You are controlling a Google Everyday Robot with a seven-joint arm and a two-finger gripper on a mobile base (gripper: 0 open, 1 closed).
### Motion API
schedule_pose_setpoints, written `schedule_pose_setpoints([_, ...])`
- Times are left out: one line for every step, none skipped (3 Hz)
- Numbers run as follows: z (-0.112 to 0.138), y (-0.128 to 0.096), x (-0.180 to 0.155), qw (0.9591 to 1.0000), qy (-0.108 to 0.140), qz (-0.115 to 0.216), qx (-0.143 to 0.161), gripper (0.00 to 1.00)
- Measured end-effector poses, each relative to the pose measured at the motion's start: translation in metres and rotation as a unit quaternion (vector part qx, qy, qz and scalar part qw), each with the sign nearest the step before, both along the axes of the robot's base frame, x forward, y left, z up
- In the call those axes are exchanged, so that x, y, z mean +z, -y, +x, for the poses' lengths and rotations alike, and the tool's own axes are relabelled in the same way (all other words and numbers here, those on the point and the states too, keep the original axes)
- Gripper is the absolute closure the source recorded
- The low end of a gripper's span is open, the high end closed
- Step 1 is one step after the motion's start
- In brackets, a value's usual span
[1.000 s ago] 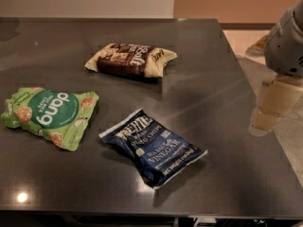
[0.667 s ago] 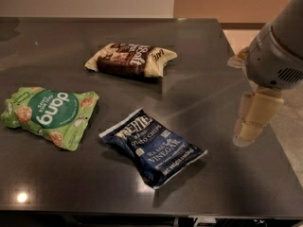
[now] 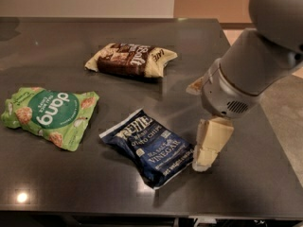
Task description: Move blue chip bag near brown chip bag
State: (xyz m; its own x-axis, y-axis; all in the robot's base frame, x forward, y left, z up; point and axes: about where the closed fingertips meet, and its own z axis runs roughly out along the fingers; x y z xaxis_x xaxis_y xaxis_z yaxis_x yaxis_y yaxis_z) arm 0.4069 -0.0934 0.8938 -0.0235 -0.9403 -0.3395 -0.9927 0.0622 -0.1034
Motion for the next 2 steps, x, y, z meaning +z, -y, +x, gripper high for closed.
schedule_pose_setpoints([-0.015,-0.029,-0.025,0.9987,-0.031,0.018,0.035,0.00])
schedule_pose_setpoints([-0.028,-0.046,-0.036,0.9966,-0.051,0.030,0.058,0.00])
